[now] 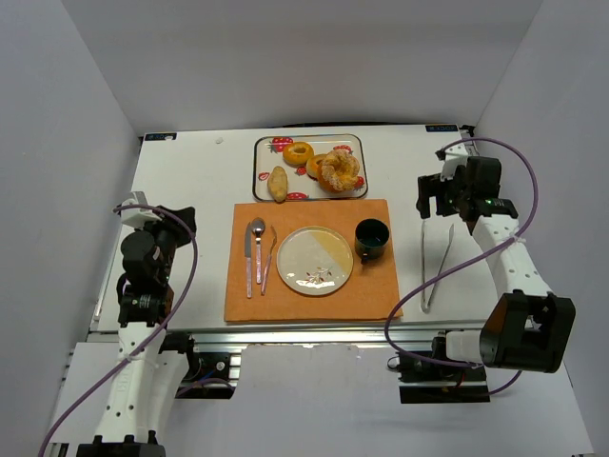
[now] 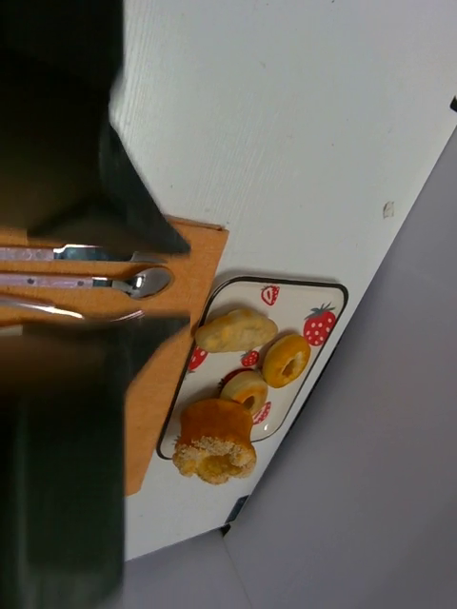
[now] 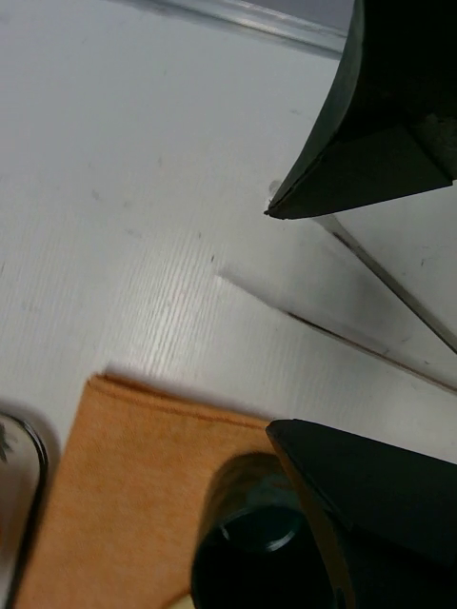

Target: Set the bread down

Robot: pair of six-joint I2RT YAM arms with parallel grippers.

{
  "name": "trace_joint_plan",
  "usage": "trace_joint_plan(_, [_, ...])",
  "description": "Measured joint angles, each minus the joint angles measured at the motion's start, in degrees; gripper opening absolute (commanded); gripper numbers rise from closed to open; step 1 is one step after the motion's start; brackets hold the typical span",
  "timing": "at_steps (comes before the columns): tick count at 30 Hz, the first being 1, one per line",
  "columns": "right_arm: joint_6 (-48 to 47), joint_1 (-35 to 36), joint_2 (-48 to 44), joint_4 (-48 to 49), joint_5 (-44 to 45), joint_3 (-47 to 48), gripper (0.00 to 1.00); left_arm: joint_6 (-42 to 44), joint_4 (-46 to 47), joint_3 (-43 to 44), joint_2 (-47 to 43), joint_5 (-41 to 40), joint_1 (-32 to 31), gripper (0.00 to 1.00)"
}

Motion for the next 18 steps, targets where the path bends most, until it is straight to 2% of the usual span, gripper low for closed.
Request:
trace_joint_plan(2, [-5.0, -0.1, -0.1, -3.0, -5.6, 1.0, 0.90, -0.8, 0.2, -0.1, 0.1, 0.3, 0.0, 0.05])
trace_joint_plan(4, [-10.0, 0.1, -0.6, -5.2, -10.6, 1.2, 0.90, -1.2, 0.6, -0.6, 0.1, 0.7, 0.0, 0.04])
trace_joint_plan(5, [-12.1, 0.5, -0.9, -6.1, -12.1, 1.0, 0.90, -1.4, 0.7, -0.8, 0.2, 1.0, 0.0, 0.16])
trace_joint_plan(7, [-15.5, 1.1, -1.5, -6.8, -13.7, 0.6, 0.89, -1.7, 1.3, -1.1, 0.6, 1.9, 0.0, 0.49])
trace_joint_plan(9, [-18.2, 1.7, -1.6, -7.8, -14.6, 0.0, 0.89, -2.3, 2.2, -1.6, 1.4, 3.2, 0.0, 0.75])
trace_joint_plan(12, [-21.1, 1.8, -0.6, -9.8, -15.4, -0.2, 0.89, -3.9, 4.5, -2.8, 3.2, 5.9, 0.0, 0.89])
trace_joint_plan(14, [-21.9, 1.8, -0.3, -10.1, -16.3, -0.5, 0.74, -4.9, 6.1, -3.7, 4.3, 7.4, 0.0, 0.88])
trace_joint_plan(15, [-22.3, 1.8, -0.5, -9.4, -17.3, -1.3, 0.62, -5.3, 6.8, -4.3, 4.8, 8.1, 0.0, 0.85])
trace_joint_plan(16, [-22.6, 1.8, -1.3, -8.4, -18.0, -2.3, 0.29, -5.6, 7.3, -4.6, 5.1, 8.5, 0.0, 0.65])
trace_joint_plan(17, [-22.4, 1.8, -2.6, -6.4, -18.8, -4.1, 0.05, -6.2, 7.8, -4.7, 5.5, 8.9, 0.0, 0.49])
trace_joint_plan(18, [-21.9, 1.8, -4.3, -4.4, -19.2, -6.2, 0.00, -6.6, 8.2, -4.7, 6.0, 9.2, 0.0, 0.30])
